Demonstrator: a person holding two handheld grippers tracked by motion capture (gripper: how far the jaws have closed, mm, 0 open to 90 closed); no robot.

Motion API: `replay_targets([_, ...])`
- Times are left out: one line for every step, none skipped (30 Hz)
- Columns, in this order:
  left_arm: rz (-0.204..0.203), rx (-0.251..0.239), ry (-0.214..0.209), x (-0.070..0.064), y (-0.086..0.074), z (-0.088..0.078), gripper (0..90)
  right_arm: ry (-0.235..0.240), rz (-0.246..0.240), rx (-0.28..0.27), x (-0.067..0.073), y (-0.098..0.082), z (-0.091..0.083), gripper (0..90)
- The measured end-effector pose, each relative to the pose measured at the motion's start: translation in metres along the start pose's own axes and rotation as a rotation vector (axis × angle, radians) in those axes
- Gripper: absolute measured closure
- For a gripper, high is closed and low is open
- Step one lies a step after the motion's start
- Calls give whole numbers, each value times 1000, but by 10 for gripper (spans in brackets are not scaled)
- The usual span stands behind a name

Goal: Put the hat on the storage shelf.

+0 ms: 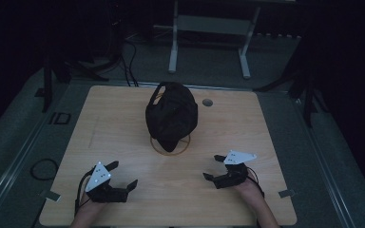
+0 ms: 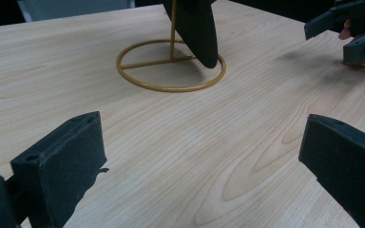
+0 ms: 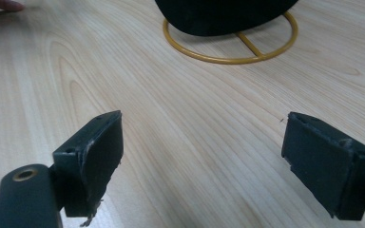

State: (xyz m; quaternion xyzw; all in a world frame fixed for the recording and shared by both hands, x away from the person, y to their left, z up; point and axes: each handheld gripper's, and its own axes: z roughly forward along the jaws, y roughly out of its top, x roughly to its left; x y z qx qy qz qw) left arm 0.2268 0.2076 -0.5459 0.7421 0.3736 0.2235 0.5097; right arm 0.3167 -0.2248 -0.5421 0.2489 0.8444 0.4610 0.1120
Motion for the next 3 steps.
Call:
replay_targets([-3, -2, -6, 0, 0, 0, 20, -2, 0, 0, -1, 0, 0, 136])
replay_targets([-4, 1, -6, 0, 0, 1, 20, -3, 2, -3, -1, 0, -1, 136])
replay_targets([-4, 1, -6, 0, 0, 1, 20, -4, 4, -8, -1, 0, -1, 136])
